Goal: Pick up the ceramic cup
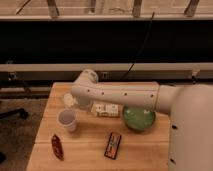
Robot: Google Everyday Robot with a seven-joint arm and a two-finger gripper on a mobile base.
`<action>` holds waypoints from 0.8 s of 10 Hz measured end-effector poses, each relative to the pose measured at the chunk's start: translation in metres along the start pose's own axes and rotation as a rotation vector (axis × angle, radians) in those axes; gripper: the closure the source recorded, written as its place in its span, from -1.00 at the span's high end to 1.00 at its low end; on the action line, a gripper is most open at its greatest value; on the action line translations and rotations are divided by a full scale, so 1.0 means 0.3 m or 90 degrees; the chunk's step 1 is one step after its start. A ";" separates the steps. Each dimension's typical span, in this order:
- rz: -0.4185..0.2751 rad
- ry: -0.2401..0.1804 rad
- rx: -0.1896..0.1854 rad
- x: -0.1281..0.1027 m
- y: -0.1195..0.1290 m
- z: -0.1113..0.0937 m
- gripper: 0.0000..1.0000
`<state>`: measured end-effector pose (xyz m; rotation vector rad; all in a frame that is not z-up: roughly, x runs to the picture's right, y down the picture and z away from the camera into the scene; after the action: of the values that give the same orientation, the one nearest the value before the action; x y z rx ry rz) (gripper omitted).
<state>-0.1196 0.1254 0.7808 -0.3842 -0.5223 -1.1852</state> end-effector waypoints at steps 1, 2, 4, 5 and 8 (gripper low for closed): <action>-0.005 -0.002 0.001 0.000 0.001 0.008 0.60; -0.008 -0.004 0.002 -0.003 0.000 0.016 0.60; -0.006 -0.008 0.028 -0.015 0.016 -0.015 0.60; -0.004 -0.007 0.045 -0.017 0.021 -0.033 0.60; -0.002 -0.002 0.085 -0.029 0.035 -0.076 0.60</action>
<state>-0.1078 0.1232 0.7570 -0.2712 -0.6010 -1.1468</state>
